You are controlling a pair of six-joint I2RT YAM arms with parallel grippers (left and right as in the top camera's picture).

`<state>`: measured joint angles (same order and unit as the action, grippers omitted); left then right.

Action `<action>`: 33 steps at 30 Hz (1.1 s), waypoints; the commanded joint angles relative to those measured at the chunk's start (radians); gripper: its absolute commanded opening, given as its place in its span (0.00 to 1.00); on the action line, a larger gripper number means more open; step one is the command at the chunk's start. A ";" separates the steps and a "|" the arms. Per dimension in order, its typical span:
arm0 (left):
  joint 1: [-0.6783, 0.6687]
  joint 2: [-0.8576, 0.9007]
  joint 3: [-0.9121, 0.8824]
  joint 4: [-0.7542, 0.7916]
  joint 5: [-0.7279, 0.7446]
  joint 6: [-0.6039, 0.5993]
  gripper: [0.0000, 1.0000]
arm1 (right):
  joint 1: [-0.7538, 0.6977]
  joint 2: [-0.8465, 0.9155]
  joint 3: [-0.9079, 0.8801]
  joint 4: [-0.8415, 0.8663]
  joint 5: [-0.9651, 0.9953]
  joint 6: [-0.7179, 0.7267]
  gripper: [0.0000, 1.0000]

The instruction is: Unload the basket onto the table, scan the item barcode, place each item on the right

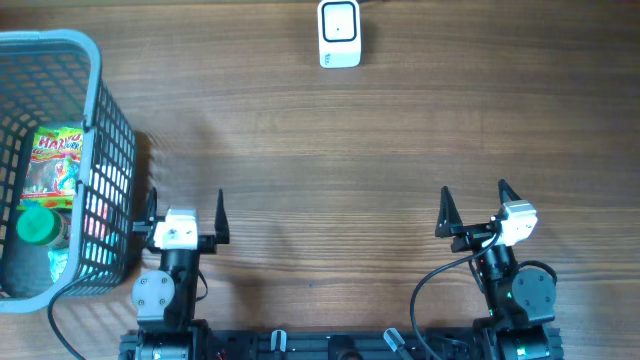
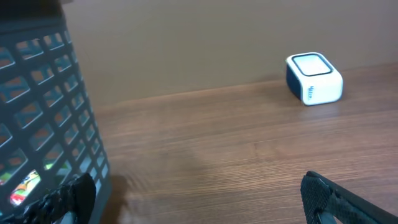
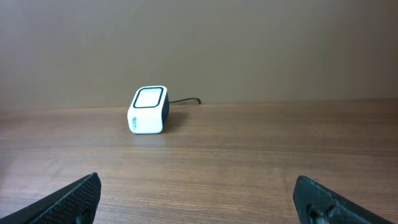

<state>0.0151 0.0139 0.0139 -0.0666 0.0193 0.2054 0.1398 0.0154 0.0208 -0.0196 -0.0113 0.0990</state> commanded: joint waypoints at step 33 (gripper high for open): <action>0.113 1.265 2.007 -1.261 -0.359 -0.859 1.00 | 0.004 -0.008 -0.007 0.006 -0.012 -0.018 1.00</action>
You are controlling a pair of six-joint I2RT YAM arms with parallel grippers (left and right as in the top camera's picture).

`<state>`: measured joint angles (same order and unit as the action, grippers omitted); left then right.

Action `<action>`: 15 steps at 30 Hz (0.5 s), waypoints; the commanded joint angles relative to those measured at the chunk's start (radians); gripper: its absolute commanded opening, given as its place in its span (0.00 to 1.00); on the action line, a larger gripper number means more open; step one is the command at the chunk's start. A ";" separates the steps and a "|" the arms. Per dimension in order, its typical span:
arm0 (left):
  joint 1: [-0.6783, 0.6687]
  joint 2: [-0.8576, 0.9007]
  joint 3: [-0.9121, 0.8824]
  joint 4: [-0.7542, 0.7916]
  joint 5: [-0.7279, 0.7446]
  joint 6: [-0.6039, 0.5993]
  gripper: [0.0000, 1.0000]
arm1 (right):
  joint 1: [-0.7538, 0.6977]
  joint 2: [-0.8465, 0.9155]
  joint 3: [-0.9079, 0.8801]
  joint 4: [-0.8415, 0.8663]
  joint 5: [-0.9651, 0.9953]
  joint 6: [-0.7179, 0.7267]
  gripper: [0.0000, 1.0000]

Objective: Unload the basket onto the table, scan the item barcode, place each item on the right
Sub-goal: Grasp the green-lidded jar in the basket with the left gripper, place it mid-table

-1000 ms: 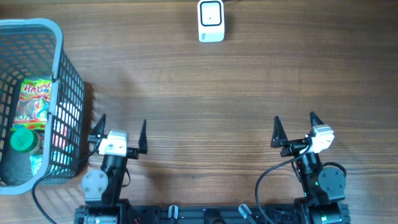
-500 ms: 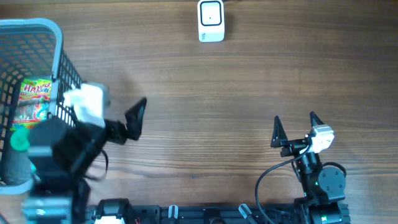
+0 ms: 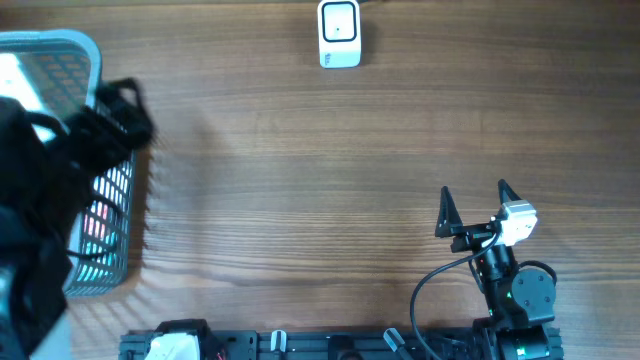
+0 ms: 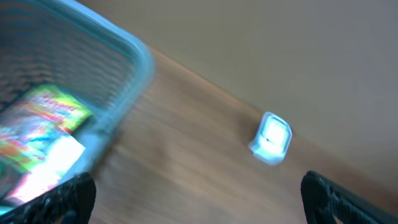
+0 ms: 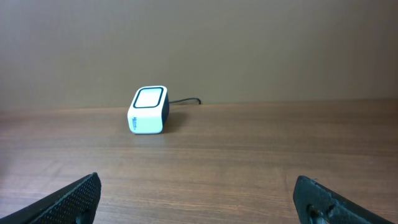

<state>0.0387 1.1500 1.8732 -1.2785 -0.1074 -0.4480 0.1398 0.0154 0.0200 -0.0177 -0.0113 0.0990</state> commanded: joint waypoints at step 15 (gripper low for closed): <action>0.689 0.624 0.167 -0.332 -0.151 -0.547 1.00 | 0.004 -0.008 -0.006 0.005 -0.012 -0.018 1.00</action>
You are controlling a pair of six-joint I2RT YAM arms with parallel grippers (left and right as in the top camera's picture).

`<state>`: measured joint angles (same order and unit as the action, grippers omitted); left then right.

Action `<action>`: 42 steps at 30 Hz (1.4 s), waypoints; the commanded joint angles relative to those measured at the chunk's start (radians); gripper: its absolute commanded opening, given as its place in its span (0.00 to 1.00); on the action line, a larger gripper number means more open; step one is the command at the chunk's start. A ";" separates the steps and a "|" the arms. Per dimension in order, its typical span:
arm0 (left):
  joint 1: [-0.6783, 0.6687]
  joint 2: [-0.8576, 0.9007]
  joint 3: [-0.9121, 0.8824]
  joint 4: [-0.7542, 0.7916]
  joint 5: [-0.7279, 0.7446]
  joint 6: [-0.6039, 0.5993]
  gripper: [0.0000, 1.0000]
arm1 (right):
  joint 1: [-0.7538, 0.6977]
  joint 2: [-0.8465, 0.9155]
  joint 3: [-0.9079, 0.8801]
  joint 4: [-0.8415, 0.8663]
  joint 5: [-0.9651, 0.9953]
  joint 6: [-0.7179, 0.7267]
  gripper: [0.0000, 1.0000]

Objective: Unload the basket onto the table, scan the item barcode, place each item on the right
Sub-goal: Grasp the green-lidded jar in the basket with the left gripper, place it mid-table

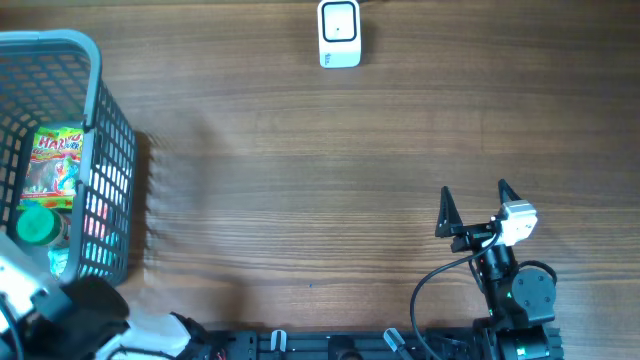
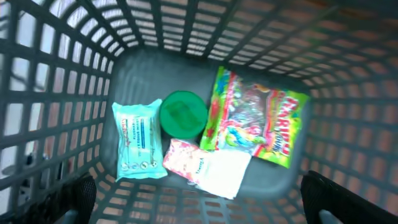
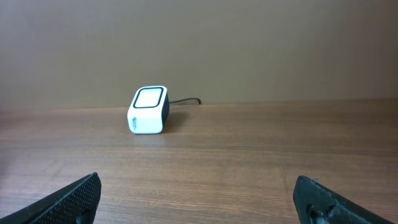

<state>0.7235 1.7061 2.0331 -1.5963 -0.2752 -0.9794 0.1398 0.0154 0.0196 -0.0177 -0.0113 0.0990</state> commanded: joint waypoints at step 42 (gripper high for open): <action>0.034 0.233 -0.688 0.542 -0.107 -0.359 0.68 | 0.004 -0.008 -0.006 0.005 -0.012 -0.018 1.00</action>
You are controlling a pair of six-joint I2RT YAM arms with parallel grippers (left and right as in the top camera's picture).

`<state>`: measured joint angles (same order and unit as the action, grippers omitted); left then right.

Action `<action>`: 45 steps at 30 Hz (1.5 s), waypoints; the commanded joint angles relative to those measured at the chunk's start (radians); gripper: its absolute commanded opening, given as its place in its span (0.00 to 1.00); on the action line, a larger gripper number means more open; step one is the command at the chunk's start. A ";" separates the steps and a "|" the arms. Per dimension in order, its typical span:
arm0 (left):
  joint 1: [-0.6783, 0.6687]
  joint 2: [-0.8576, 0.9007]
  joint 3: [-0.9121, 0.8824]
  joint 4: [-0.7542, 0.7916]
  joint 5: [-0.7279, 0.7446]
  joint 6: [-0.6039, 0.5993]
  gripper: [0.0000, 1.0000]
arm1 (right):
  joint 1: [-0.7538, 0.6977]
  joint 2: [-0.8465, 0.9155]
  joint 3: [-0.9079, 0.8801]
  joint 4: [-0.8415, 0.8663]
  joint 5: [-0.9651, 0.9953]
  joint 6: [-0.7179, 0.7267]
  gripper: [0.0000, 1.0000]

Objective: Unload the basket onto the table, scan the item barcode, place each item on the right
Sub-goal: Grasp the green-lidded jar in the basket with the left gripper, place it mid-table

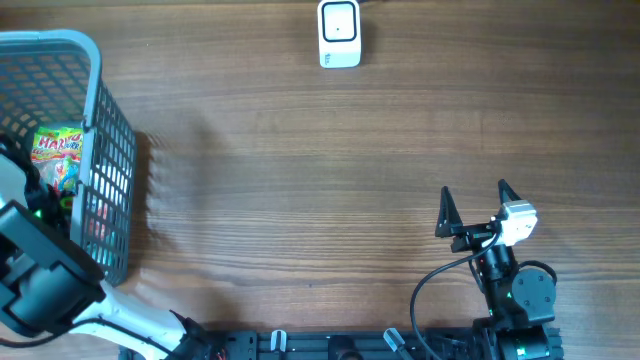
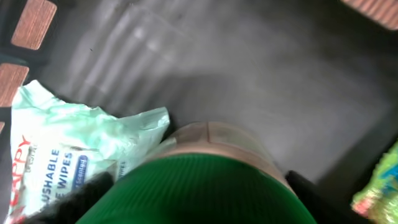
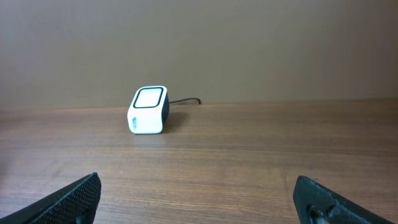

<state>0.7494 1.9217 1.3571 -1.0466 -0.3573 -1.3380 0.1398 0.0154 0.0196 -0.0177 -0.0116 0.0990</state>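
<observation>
Deep inside the grey basket [image 1: 96,110], my left gripper [image 2: 198,198] stands open, its fingers on either side of a green-lidded container [image 2: 199,183] that fills the bottom of the left wrist view. A mint-green wipes pack [image 2: 59,152] lies beside the container, and the edge of a candy bag [image 2: 380,186] shows at the right. From overhead the candy bag [image 1: 55,150] shows through the basket, with the left arm over the container. The white scanner [image 1: 339,33] sits at the far table edge. My right gripper [image 1: 472,208] rests open near the front.
The basket wall [image 1: 118,160] stands tall at the table's left edge. A cable runs back from the scanner [image 3: 148,110]. Bare wooden table [image 1: 320,170] lies between the basket, the scanner and the right arm.
My left gripper was high above the basket looking down at its contents; now it is low in the basket, open around the green-lidded container. The right arm has not moved.
My left gripper first rested open on the table beside the basket. It then appeared raised over the basket's rim, then directly above the items inside. Now it is down in the basket around the green lid. The right gripper stayed open and still throughout.
</observation>
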 commanded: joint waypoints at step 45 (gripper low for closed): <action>-1.555 0.389 0.592 -0.161 0.266 0.410 0.70 | 0.004 -0.008 -0.006 0.005 -0.011 -0.018 1.00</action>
<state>-0.7830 2.3207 1.9476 -1.2129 -0.0628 -0.9169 0.1413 0.0154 0.0196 -0.0174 -0.0116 0.0986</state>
